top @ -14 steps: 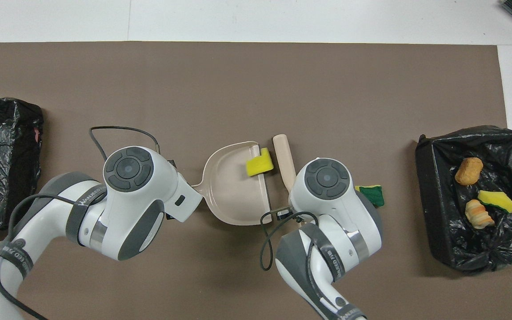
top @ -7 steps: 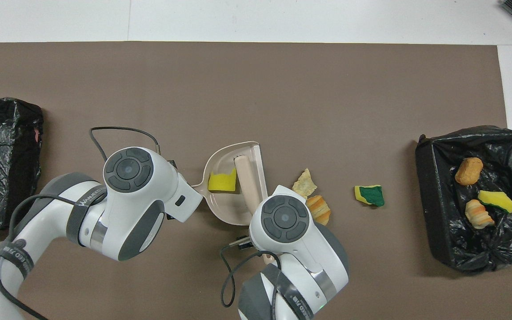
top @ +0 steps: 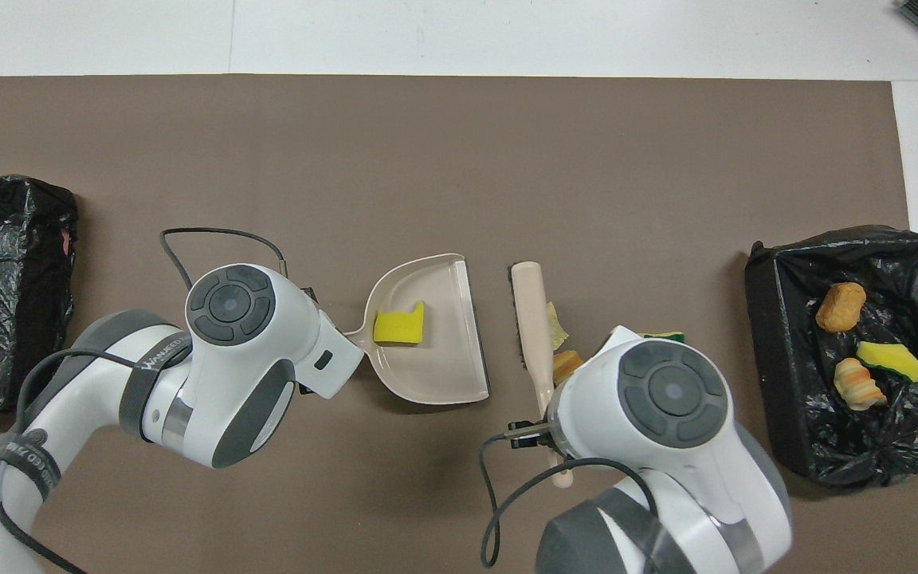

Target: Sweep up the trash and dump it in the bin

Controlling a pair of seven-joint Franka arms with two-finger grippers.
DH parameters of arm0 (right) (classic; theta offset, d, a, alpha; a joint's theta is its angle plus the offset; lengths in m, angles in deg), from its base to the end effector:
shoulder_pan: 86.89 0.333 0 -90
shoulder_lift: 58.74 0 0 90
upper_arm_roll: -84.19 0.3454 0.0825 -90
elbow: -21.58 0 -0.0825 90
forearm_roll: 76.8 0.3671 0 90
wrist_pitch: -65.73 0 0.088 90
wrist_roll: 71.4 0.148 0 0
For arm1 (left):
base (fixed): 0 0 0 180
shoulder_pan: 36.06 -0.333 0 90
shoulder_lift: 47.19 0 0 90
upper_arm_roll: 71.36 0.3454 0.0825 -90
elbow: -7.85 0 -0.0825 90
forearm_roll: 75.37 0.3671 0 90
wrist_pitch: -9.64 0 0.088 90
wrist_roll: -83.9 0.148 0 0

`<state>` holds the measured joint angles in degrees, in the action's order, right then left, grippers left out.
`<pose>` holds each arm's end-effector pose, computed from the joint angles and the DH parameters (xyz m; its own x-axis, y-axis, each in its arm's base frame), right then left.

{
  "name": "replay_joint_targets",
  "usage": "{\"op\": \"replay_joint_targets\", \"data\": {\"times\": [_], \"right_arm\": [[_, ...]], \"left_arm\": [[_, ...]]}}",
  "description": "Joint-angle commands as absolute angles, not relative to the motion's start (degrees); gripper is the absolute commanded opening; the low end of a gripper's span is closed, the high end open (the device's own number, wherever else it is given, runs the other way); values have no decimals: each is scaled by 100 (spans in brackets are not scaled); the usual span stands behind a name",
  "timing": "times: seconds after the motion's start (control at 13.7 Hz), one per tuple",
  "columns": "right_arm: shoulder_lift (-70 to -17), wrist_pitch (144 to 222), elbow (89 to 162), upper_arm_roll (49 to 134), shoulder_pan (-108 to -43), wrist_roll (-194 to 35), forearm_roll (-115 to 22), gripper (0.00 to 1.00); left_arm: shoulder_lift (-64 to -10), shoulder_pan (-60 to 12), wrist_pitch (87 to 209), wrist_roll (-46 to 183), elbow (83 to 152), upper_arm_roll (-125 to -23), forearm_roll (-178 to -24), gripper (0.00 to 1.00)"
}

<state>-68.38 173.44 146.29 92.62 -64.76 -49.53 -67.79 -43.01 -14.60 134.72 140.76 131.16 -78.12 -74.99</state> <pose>0.3862 0.2510 0.4484 0.9816 0.0940 -0.1663 0.0851 -0.9946 -0.0598 0.4680 -0.2501 0.3622 0.0816 -0.9965 -0.0199 -0.9959 -0.0823 0.0366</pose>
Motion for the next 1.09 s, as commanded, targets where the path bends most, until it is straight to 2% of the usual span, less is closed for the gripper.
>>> {"op": "replay_joint_targets", "data": {"times": [0.0,0.22,0.51,0.73,1.02], "right_arm": [[-7700,17340,15453,9307,-6946,-5004,-6651,0],[-8446,17523,16401,9298,-7369,-5319,-6775,0],[-8827,17559,16992,9298,-8352,-6154,-7045,0],[-8548,17988,17230,9307,-9327,-7155,-7398,0],[-7836,18331,17222,9307,-9541,-7184,-7733,0]], "left_arm": [[-4429,-1382,13611,13980,13309,-7778,-7589,0],[-4429,-1382,13620,13971,13310,-7778,-7581,0],[-4429,-1382,13620,13962,13309,-7778,-7581,0],[-4429,-1382,13629,13953,13309,-7778,-7589,0],[-4429,-1382,13620,13953,13301,-7778,-7581,0]]}}
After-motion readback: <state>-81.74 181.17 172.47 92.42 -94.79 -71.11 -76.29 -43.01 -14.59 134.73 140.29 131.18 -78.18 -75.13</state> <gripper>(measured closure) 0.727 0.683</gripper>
